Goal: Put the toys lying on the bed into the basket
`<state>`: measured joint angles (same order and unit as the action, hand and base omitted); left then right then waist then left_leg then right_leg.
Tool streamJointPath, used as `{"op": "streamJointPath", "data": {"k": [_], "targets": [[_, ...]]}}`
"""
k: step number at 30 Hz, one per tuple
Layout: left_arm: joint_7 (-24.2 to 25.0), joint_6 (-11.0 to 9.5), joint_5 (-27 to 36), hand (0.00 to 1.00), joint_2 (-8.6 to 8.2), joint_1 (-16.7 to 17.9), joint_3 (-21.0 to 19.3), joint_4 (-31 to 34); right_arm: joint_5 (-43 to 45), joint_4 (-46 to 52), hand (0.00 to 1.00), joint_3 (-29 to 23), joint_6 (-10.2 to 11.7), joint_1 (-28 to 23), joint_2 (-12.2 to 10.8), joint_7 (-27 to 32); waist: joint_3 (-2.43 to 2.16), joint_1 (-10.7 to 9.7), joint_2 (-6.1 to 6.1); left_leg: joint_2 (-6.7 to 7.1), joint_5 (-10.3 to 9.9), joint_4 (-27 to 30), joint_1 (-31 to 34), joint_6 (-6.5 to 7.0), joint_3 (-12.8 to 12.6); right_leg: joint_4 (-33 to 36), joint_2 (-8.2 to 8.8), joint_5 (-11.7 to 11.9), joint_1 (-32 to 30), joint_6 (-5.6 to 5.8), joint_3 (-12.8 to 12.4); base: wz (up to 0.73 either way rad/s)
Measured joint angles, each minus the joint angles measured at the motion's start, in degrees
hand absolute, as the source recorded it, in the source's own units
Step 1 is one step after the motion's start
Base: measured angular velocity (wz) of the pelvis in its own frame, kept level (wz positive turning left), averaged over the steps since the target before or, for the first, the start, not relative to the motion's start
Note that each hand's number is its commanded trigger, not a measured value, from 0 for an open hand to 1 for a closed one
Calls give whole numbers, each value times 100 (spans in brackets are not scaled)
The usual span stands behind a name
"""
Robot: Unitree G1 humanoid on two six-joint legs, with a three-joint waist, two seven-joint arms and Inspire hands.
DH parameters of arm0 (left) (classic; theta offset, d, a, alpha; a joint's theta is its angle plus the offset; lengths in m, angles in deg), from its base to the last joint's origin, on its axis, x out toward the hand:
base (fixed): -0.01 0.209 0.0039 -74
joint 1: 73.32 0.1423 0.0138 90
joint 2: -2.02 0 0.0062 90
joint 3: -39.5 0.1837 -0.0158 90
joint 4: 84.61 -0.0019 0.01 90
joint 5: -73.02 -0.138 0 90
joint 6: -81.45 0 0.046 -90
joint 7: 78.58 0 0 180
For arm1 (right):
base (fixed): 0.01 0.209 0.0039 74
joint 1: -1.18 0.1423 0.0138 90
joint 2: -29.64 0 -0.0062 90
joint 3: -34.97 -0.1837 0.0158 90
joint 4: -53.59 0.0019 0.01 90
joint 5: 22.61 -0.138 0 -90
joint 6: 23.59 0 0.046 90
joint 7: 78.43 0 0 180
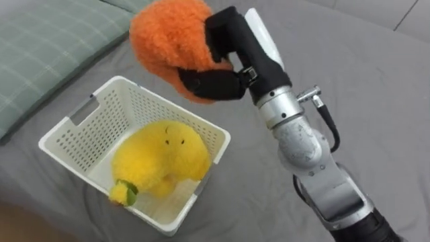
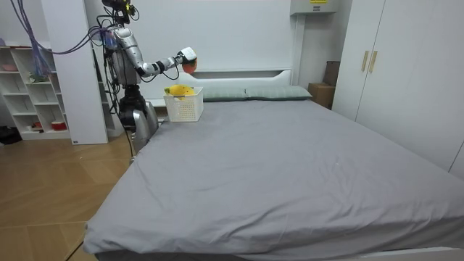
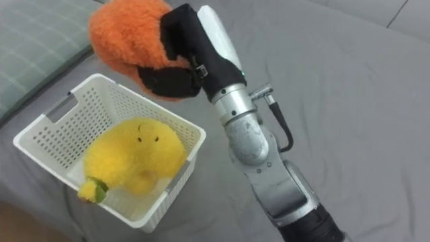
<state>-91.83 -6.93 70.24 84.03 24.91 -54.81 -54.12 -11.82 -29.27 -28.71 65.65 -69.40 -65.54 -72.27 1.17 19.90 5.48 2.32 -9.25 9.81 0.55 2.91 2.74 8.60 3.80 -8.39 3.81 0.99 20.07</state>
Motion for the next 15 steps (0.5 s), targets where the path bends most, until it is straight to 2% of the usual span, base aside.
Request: {"op": "streamJointPath", "data": {"k": [2, 5, 6, 8, 11, 15], "targets": [[-5, 10, -64, 0, 4, -42, 8, 66, -4, -13, 100, 62, -26, 0, -13, -89, -2, 96, 8, 25, 2, 11, 26, 3, 75, 0, 12, -1, 1, 1, 56, 16], [-6, 71, -92, 0, 60, -110, 23, 101, 41, -125, 56, 194, -57, 84, -153, -195, -6, 157, 18, 39, 1, 66, 85, 3, 142, 0, 18, -2, -2, 3, 110, 12], [-5, 90, -171, 0, 67, -129, 19, 102, 76, -259, 33, 193, -73, 131, -211, -201, -5, 175, 17, 42, 1, 76, 88, 3, 154, 0, 20, -2, 3, 3, 126, 8], [9, 98, -188, 0, 68, -161, 5, 103, 129, -320, 10, 208, -142, 137, -250, -201, -6, 244, 19, 48, 1, 94, 105, 3, 183, 2, 22, -2, 6, 3, 142, 7], [86, 147, -187, 0, 67, -220, -1, 104, 252, -325, 1, 291, -250, 138, -213, -210, -7, 380, 20, 59, 1, 139, 144, 2, 254, 2, 26, -2, 11, 3, 208, 12], [164, 296, -184, 0, 68, -232, -7, 104, 329, -555, 0, 492, -307, 187, -218, -212, -8, 453, 22, 76, 13, 174, 184, -9, 352, 0, 27, -2, 29, 4, 255, 12]]}}
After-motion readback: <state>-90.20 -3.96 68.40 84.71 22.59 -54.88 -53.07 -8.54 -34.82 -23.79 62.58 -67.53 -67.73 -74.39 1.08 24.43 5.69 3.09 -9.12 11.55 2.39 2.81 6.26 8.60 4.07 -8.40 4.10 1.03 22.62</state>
